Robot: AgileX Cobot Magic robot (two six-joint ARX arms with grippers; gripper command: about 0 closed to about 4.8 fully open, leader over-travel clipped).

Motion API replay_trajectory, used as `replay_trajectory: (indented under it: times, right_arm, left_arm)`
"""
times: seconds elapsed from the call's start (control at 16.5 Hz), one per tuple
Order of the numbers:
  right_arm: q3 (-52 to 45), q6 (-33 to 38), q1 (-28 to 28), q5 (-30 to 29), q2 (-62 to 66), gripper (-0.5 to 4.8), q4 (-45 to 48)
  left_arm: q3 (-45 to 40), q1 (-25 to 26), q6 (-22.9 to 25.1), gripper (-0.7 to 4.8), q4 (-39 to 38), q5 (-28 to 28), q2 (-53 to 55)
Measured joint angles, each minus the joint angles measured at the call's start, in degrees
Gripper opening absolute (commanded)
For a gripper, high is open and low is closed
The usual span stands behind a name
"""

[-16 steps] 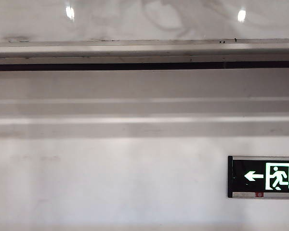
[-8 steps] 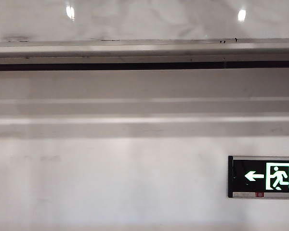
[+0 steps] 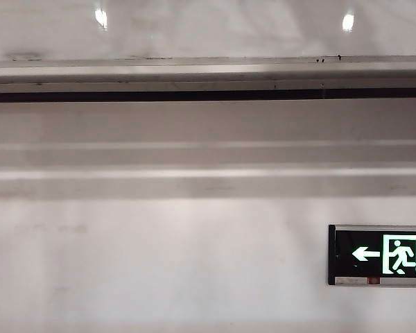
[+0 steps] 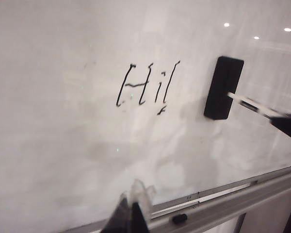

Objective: Take a marker from the whiteboard tray, write "Hi!" on the whiteboard, and then put the marker back vertically into the whiteboard tray.

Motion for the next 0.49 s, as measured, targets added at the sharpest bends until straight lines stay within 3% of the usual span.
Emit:
replay_trajectory:
  times: [0.36,0.49]
  right_arm:
    - [0.0,1.0,0.0,-1.6,-3.0,-0.02,-12.0]
    - [-0.2,2.6,0.0,-1.7,-3.1,-0.02,-12.9]
  left_arm:
    - [16.5,0.0,3.1,-0.05,-17.6,-1.4,10.3]
    - [19.4,-0.7,6.3,-0.05,-19.0,-3.2,12.2]
